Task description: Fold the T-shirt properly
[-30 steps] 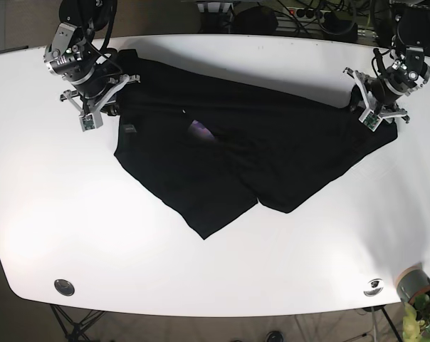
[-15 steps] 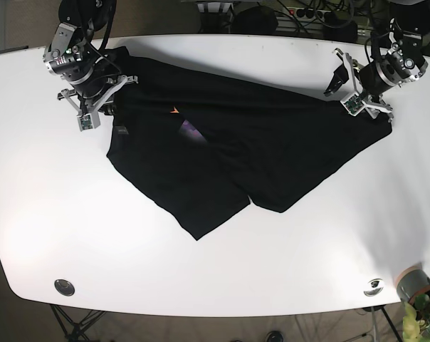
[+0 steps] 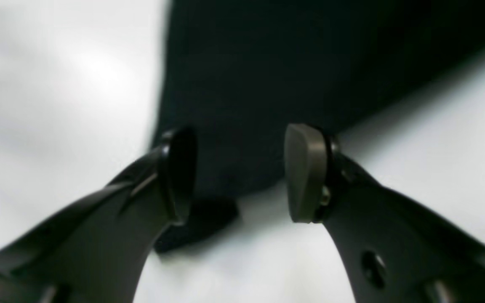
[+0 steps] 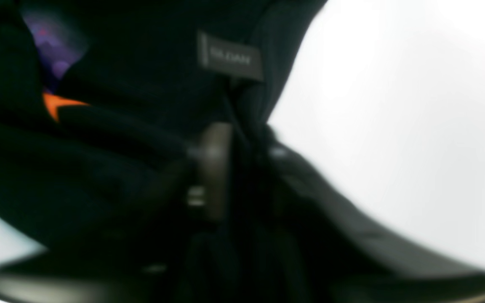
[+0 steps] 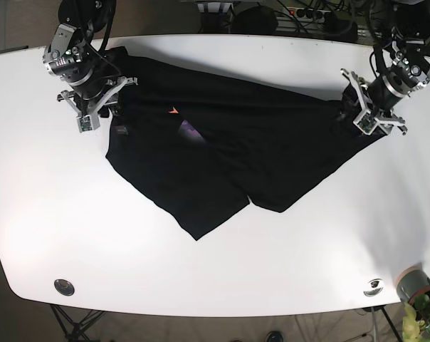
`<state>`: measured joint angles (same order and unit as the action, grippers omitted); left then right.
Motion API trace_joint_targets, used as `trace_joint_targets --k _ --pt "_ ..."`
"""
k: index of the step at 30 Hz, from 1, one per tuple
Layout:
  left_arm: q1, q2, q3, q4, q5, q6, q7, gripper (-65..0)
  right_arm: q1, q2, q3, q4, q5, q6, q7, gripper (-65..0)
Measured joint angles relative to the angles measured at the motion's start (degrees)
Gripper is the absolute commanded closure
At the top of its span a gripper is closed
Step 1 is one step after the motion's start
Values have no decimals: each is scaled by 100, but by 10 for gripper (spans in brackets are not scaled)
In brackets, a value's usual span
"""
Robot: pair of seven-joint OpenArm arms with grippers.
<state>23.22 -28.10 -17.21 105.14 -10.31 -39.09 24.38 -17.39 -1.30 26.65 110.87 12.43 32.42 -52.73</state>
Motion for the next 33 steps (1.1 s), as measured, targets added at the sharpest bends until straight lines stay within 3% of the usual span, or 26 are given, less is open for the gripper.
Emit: trace_joint_targets --k 3,5,13,15,18,23,29,33 --pt "-138 122 13 2 -42 2 -44 -317 2 4 0 0 4 0 2 -442" --pt "-205 173 11 0 -35 -4 -24 -317 0 9 4 2 2 0 0 -468" --pt "-1123 798 15 -164 -33 33 -87 -318 319 20 2 4 -15 0 0 -444" --pt "-1384 970 33 -348 20 238 -11 -319 457 37 15 4 -22 -2 2 -445" --pt "-1974 1161 28 -750 83 535 317 -319 623 35 4 4 -11 0 -7 -449" --pt "-3049 1311 35 -1397 -9 516 872 -321 817 39 -2 -4 -33 15 -33 -452" --pt "-4026 1381 588 -2756 37 584 1036 -438 903 37 -15 -2 -9 2 -4 -452" --pt "-4448 1401 905 -3532 24 562 1051 -457 968 39 -4 -109 -26 -2 -26 -452"
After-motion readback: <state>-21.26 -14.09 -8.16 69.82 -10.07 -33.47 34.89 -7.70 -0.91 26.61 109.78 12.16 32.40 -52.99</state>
